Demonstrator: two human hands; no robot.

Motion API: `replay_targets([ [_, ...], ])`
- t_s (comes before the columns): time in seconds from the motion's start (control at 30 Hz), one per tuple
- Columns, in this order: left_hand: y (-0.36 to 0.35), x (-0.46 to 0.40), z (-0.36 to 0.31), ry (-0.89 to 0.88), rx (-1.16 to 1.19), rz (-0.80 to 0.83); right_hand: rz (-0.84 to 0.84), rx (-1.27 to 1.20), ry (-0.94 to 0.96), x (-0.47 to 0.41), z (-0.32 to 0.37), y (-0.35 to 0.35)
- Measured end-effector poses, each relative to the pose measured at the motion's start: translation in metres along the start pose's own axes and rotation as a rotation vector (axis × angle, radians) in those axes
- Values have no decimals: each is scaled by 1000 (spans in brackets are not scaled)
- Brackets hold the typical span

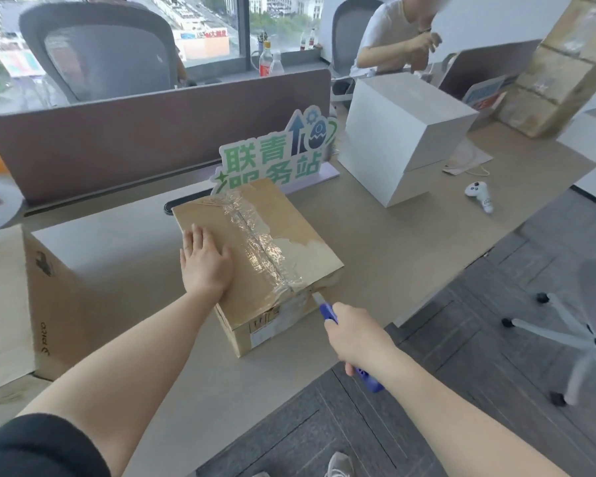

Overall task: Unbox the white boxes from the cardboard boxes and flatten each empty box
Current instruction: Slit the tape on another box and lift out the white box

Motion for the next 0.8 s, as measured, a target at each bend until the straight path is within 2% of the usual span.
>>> replay_targets([
  [0.1,-4,16,-9,-106,-19,20,-53,-494,-43,-5,-13,-1],
  [0.27,-10,41,-20,-149,-44,18,-43,-927,-120,-15,-3,-29],
  [0.5,-12,48,-24,-173,-26,31,-64,-1131,-138,-15,7,-43],
  [0.8,-12,49,-23,-153,1,0,-64,-1224,-151,-7,23,-62],
])
Point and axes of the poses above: each hand's wrist, its own x-axis away from the middle knuckle, its own y-axis out of the back of the hand, z = x × y, the point moved 8 cm from there along -x, towards the middle knuckle, and after that the axes turned 2 degrees about -y, right-handed, at the moved point
